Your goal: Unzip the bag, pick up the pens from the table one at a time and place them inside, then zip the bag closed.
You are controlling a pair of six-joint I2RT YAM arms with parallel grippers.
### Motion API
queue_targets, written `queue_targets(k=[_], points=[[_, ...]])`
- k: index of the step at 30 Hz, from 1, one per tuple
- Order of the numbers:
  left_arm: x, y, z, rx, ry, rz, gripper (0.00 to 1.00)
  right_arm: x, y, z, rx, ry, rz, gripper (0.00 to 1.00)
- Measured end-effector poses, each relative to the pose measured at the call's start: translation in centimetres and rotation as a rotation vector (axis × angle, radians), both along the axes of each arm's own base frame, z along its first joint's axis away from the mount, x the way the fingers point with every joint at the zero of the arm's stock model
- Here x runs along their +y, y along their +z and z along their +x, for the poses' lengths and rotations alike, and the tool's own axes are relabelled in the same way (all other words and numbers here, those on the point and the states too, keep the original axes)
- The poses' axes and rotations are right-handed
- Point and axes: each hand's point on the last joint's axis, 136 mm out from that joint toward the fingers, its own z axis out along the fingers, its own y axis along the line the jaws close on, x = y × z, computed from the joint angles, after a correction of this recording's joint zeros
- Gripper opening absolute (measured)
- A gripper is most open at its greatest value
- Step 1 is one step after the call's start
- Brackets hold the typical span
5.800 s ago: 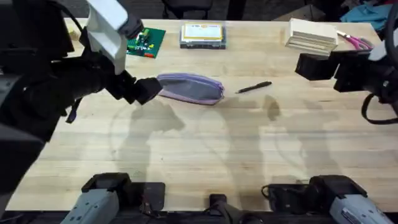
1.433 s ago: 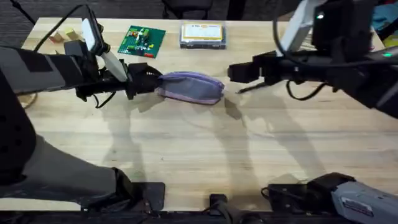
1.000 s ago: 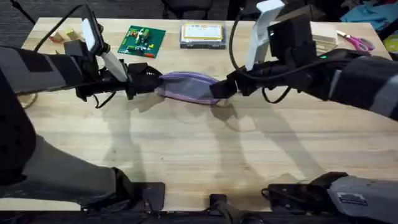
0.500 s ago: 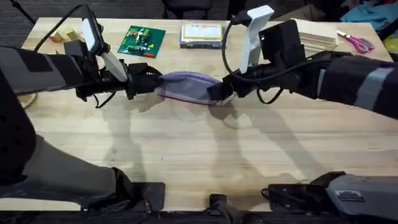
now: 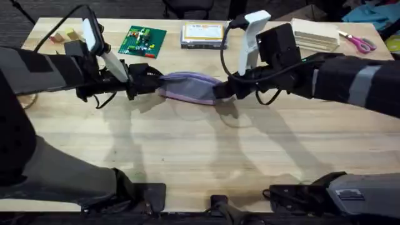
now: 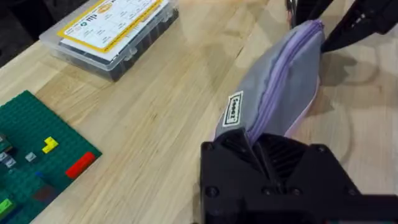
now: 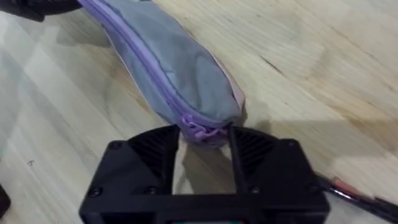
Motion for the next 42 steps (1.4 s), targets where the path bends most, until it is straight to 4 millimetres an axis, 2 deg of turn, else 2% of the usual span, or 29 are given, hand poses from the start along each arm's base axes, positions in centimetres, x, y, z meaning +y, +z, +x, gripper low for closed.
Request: queue_targets(k=[7,14,35,42], points=[[0.0,0.0,0.0,0.0,0.0,0.0,0.042,0.2,0.1,-0.1,0.0,0.009,0.009,0.264],[0.0,0.0,0.0,-0.001,0.0,0.0,0.042,0.3,0.1,-0.2,0.001,0.013,0.012,0.186],[0.0,0.0,0.0,-0.001,0.0,0.0,0.042,0.1,1.4,-0.1,-0.03,0.005,0.015,0.186],[0.0,0.0,0.0,0.0,0.0,0.0,0.042,0.1,2.9,-0.1,-0.069,0.002,0.03,0.188]])
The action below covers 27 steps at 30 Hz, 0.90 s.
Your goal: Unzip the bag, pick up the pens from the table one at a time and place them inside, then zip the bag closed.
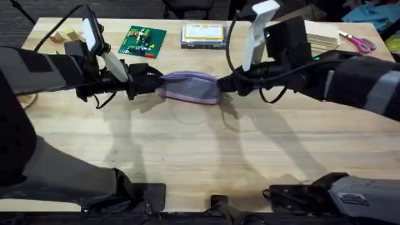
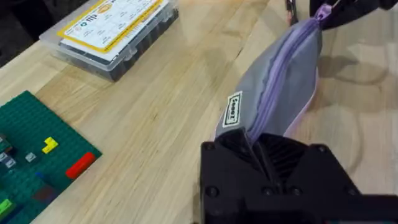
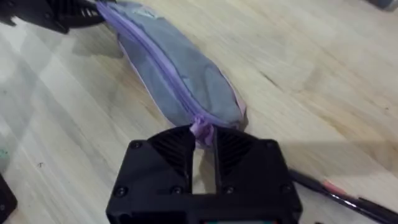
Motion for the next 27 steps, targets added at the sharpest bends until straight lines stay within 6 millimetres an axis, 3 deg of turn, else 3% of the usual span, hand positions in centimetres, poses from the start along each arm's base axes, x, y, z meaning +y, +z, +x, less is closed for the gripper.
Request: queue_targets(k=[2,6,14,23,27], points=[[0.0,0.0,0.0,0.0,0.0,0.0,0.042,0.0,0.6,0.0,-0.015,0.0,0.007,0.185],[0.0,0.0,0.0,0.0,0.0,0.0,0.042,0.0,0.8,0.0,-0.021,0.0,0.01,0.037],[0.0,0.0,0.0,0.0,0.0,0.0,0.042,0.0,0.9,0.0,-0.022,0.001,0.011,0.031],[0.0,0.0,0.0,0.0,0.001,0.0,0.042,0.0,2.2,-0.2,-0.053,0.001,0.023,0.031],[0.1,0.0,0.0,0.0,0.002,0.002,0.042,1.1,2.8,-0.4,-0.083,0.026,0.026,0.031]])
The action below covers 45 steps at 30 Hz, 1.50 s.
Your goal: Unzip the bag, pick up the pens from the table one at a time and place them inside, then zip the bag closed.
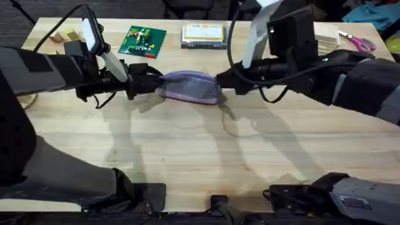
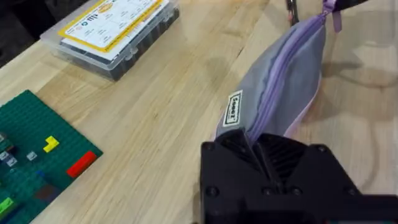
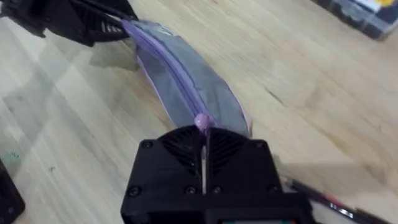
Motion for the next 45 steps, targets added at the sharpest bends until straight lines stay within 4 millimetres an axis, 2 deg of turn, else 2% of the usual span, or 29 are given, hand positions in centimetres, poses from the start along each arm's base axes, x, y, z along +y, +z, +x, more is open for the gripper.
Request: queue_targets(k=[13,20,27,28,30,31,35,36,45], points=[[0.4,-0.2,0.1,0.002,0.013,0.01,0.042,3.8,2.1,-0.2,-0.126,0.065,0.039,0.031],[0.5,-0.2,0.1,0.003,0.015,0.011,0.042,6.1,1.8,0.3,-0.181,0.068,0.045,0.031],[0.4,-0.1,0.1,0.003,0.012,0.008,0.042,8.3,1.2,1.1,-0.158,0.077,0.055,0.031],[0.4,-0.1,0.1,0.002,0.012,0.009,0.042,9.6,1.2,1.7,-0.155,0.083,0.056,0.031],[0.4,-0.1,0.1,0.002,0.013,0.009,0.042,10.5,1.2,2.0,-0.153,0.093,0.055,0.031],[0.4,-0.1,0.1,0.002,0.012,0.008,0.042,12.2,1.1,2.5,-0.153,0.111,0.059,0.03],[0.4,-0.1,0.1,0.003,0.013,0.007,0.042,14.3,1.0,2.8,-0.156,0.136,0.061,0.03],[0.5,-0.1,0.2,0.003,0.018,0.009,0.042,15.6,0.8,3.1,-0.157,0.15,0.06,0.03],[1.4,-0.1,0.7,-0.007,0.04,0.034,0.042,18.3,0.6,3.8,-0.172,0.166,0.061,0.03]])
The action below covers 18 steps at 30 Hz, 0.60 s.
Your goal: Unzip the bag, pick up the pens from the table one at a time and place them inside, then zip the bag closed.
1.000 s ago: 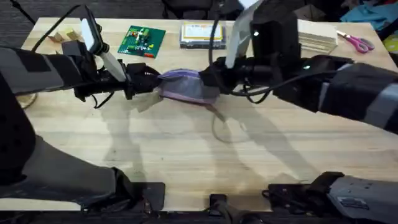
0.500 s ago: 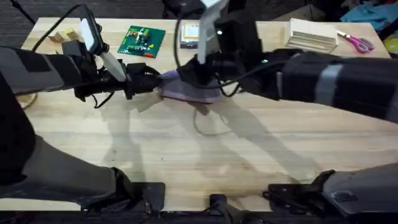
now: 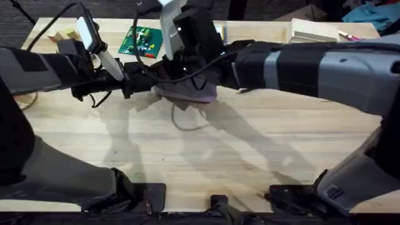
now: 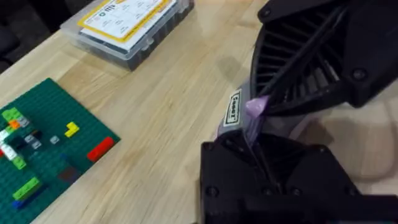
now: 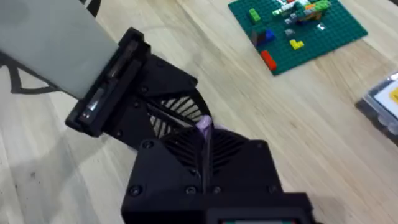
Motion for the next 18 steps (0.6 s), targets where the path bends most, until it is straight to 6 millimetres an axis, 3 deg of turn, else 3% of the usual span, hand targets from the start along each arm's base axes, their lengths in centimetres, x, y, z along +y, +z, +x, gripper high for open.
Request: queue_targets(k=[18], points=[[0.18,-0.05,0.04,0.003,0.006,0.005,0.042,0.47,-0.15,-0.48,0.009,0.004,-0.02,0.03]])
